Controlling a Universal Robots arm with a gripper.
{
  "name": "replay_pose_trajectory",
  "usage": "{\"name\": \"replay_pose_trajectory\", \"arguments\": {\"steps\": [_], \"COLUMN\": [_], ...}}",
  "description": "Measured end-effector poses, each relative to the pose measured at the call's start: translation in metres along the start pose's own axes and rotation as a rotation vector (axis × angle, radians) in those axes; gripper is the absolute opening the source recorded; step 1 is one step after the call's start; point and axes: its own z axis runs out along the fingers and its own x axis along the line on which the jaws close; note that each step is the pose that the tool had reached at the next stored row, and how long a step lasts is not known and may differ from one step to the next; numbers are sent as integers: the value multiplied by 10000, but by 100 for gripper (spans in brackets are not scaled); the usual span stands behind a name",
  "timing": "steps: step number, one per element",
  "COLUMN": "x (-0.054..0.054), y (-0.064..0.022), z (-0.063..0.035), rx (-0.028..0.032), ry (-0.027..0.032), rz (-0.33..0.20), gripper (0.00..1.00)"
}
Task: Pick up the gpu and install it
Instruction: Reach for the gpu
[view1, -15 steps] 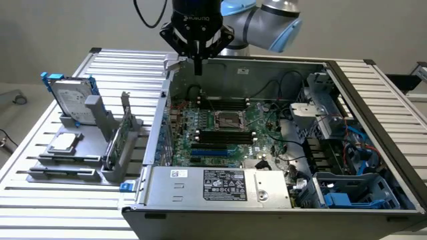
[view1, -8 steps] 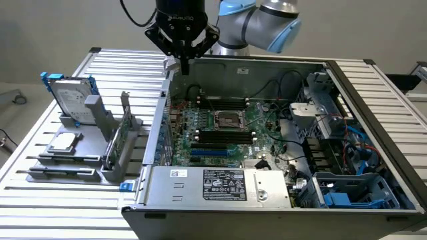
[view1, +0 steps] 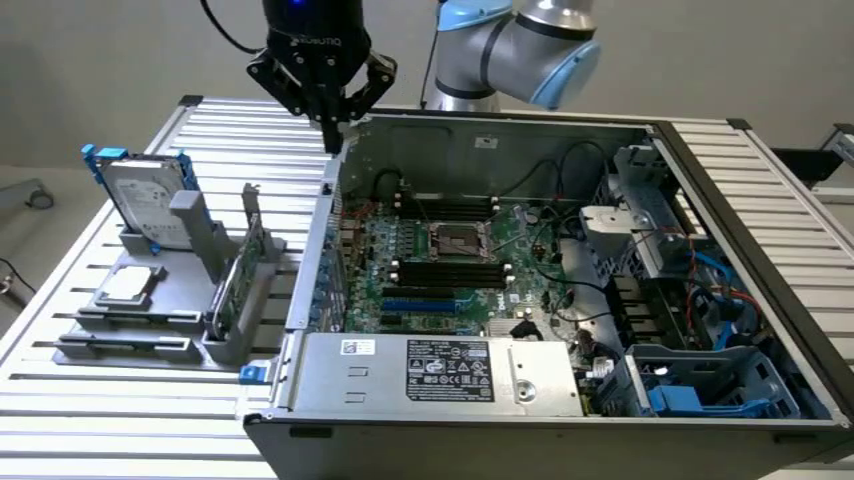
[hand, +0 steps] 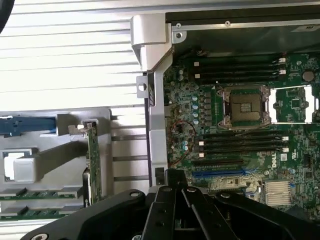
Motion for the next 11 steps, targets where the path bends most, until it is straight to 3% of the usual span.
{"name": "replay_pose_trajectory", "arguments": {"steps": [11], "x": [502], "y": [-40], "z": [88], "rx": [34], "ry": [101], "rz": [3], "gripper": [11]}}
